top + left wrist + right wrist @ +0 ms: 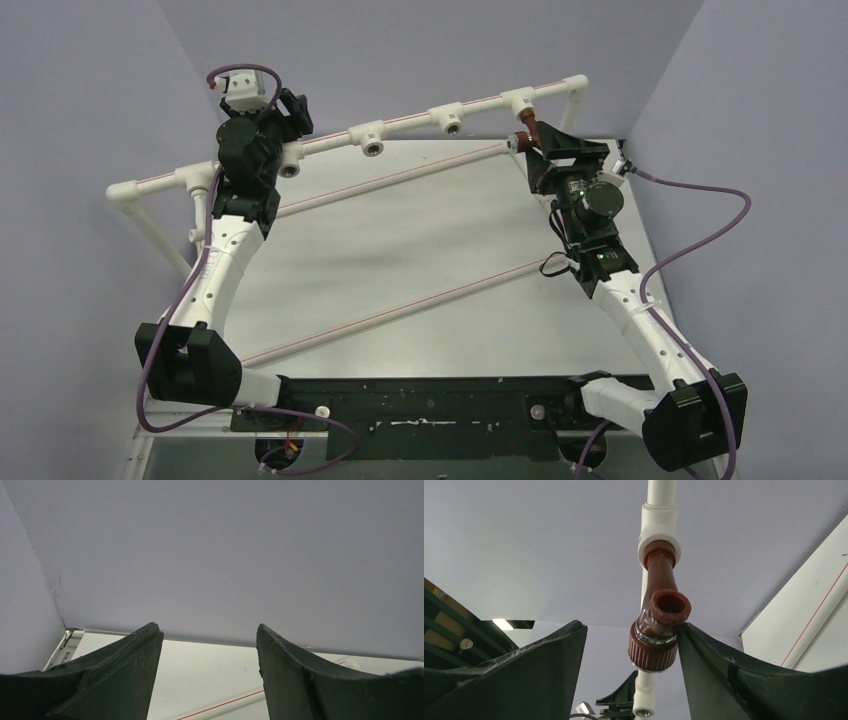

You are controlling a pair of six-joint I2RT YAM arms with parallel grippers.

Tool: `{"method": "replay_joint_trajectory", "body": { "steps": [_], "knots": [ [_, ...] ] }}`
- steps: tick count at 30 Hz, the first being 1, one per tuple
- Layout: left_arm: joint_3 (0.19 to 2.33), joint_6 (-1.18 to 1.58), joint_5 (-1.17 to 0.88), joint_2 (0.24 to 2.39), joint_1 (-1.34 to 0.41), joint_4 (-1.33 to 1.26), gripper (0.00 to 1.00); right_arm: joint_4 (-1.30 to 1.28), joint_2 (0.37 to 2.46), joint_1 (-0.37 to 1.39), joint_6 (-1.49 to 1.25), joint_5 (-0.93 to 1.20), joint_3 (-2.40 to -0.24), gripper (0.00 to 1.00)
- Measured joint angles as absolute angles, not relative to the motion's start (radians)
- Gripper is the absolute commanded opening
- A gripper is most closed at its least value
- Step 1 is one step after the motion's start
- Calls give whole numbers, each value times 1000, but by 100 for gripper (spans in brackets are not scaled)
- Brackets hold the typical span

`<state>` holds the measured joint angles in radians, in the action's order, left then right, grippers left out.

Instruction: Install the water faucets

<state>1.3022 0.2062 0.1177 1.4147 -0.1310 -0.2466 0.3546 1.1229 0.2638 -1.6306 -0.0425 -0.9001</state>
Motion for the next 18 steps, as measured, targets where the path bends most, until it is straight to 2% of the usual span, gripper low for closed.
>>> {"method": "replay_joint_trajectory", "body": {
  "steps": [11, 18],
  "knots": [
    [1302, 206, 119, 1415, -131, -247, 66, 290, 1014, 299, -1576, -11, -878, 69],
    [1302, 206, 118, 1415, -131, -247, 66, 160, 951, 295, -1432, 1, -895, 70]
  ]
}}
